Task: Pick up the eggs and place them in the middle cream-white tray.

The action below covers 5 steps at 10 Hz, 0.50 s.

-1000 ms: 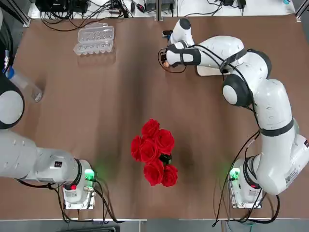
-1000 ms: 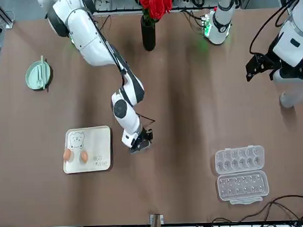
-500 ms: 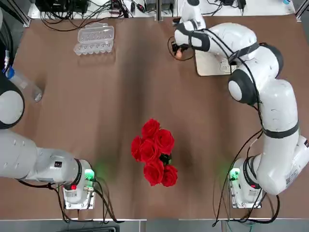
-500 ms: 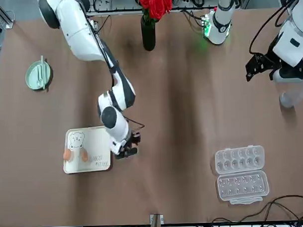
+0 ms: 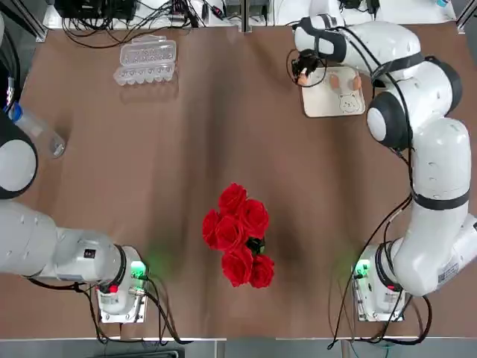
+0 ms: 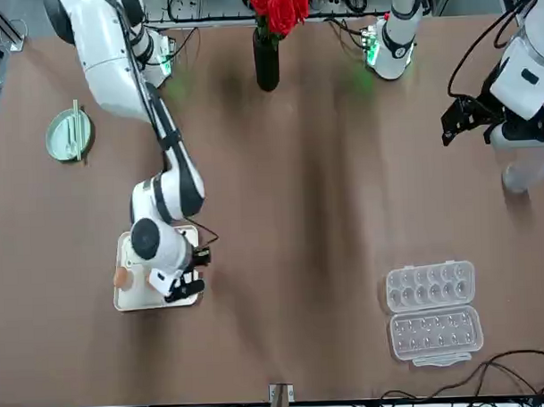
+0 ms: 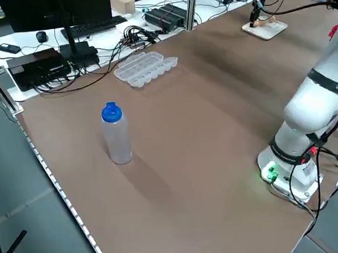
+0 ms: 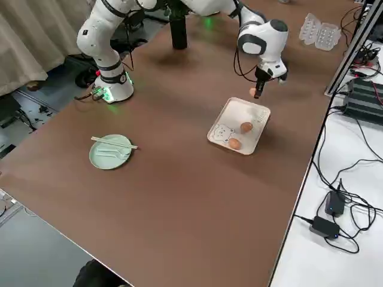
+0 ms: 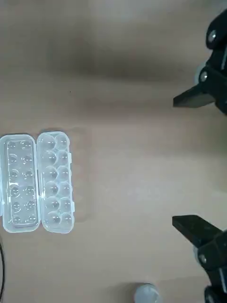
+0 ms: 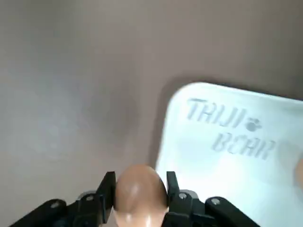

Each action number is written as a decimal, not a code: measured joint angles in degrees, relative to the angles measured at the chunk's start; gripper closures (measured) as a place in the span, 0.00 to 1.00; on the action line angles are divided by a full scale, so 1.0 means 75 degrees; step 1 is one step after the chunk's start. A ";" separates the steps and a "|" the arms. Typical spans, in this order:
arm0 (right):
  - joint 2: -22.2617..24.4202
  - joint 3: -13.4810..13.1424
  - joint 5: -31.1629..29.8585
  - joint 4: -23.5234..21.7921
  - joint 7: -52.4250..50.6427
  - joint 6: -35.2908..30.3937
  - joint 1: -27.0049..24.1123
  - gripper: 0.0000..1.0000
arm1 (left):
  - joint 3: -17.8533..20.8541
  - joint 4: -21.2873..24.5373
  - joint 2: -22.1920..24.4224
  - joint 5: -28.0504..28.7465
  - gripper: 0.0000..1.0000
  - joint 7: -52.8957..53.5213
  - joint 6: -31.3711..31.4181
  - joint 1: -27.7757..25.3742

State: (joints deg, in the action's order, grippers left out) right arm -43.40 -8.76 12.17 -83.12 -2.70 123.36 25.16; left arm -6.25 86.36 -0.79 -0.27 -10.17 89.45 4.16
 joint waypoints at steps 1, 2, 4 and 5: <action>0.0086 -0.0004 0.0000 -0.0328 -0.0303 0.0305 -0.0128 0.52 | 0.0000 -0.0001 0.0000 0.0000 0.00 0.0000 0.0000 0.0000; 0.0151 -0.0004 0.0000 -0.0687 -0.0563 0.0711 -0.0231 0.52 | 0.0000 -0.0001 0.0000 0.0000 0.00 0.0000 0.0000 -0.0001; 0.0161 -0.0005 0.0000 -0.1115 -0.0927 0.1332 -0.0342 0.52 | 0.0000 -0.0001 0.0000 0.0000 0.00 0.0000 0.0000 -0.0001; 0.0163 -0.0005 0.0000 -0.1179 -0.1062 0.1443 -0.0390 0.52 | 0.0000 -0.0001 0.0000 0.0000 0.00 0.0000 0.0000 -0.0001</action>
State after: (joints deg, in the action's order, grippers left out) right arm -42.18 -8.80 12.17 -91.96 -10.66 134.18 22.23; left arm -6.24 86.35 -0.79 -0.27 -10.17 89.45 4.15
